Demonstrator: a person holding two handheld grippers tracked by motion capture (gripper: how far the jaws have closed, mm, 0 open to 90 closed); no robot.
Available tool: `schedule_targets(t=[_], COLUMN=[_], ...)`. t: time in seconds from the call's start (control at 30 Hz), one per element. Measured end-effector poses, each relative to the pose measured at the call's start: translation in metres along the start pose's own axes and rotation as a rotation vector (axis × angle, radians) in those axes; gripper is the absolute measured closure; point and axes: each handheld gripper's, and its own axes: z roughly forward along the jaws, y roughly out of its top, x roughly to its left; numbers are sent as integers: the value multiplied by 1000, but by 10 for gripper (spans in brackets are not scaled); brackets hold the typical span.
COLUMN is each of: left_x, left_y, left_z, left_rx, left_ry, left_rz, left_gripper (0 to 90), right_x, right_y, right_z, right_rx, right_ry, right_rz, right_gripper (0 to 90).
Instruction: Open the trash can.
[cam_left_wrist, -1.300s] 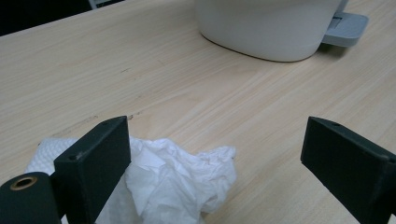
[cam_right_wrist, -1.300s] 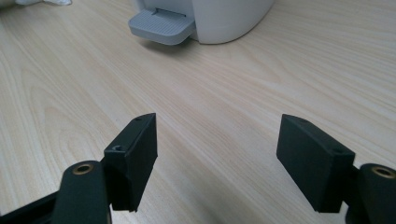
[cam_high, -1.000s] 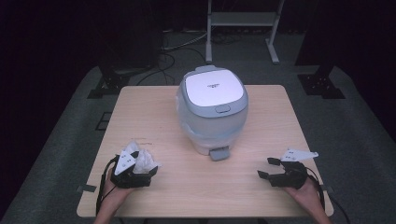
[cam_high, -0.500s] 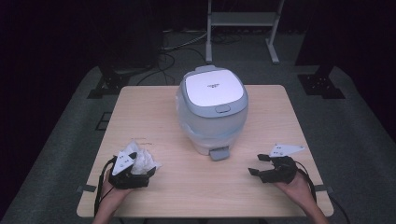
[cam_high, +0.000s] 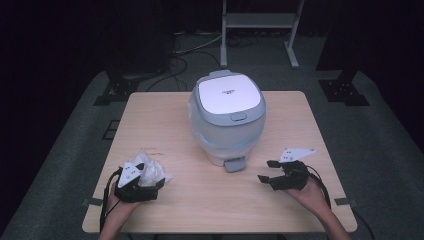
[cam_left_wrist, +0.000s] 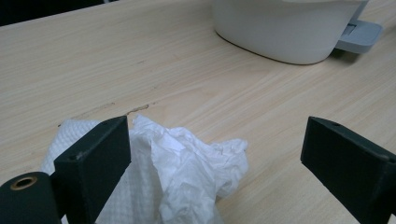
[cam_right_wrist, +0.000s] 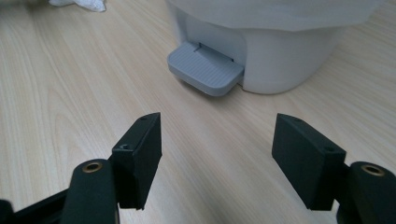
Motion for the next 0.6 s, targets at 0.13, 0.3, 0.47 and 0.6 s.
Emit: schedule_targets(t=[0.13, 0.3, 0.47, 0.6], left_x=[0, 0, 1, 1], left_y=[0, 0, 0, 0], left_z=[0, -1, -2, -2], left_rx=[0, -1, 0, 0], left_ry=[0, 3, 7, 9], left_rz=[-1, 2, -2, -1], left_gripper=[76, 76, 76, 76], right_x=[1, 2, 5, 6], right_y=[4, 10, 16, 20], right_z=[4, 10, 16, 22], right_rx=[0, 2, 6, 10], right_ry=[5, 22, 40, 50], right_rz=[-5, -8, -16, -26], right_gripper=[329, 358, 411, 461])
